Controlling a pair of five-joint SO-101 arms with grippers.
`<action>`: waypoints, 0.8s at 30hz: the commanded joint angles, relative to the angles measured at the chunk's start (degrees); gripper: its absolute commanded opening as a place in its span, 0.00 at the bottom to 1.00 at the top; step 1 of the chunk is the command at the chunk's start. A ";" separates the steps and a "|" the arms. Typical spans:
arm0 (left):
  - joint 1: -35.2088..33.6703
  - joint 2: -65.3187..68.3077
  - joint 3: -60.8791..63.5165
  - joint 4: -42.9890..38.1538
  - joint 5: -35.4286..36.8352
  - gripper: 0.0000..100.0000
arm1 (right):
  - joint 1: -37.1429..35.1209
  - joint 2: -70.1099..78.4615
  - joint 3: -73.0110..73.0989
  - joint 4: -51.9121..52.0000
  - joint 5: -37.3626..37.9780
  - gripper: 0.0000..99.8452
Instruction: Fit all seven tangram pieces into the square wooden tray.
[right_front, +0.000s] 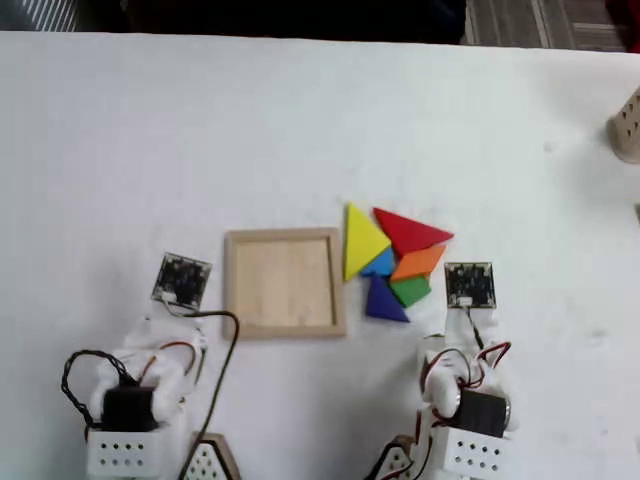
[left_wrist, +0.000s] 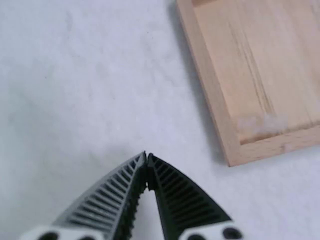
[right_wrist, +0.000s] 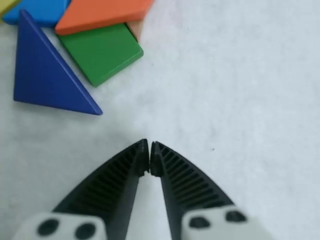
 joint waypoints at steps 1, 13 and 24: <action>-0.48 -0.48 -4.66 -0.09 -0.53 0.02 | 0.22 -0.57 -5.10 1.27 -0.09 0.02; -0.31 -0.48 -13.10 -0.09 -0.53 0.22 | -2.33 -0.57 -7.47 -0.40 10.81 0.02; -1.19 -0.48 -10.90 -5.54 4.92 0.27 | -2.33 -0.13 -10.55 -8.48 11.25 0.02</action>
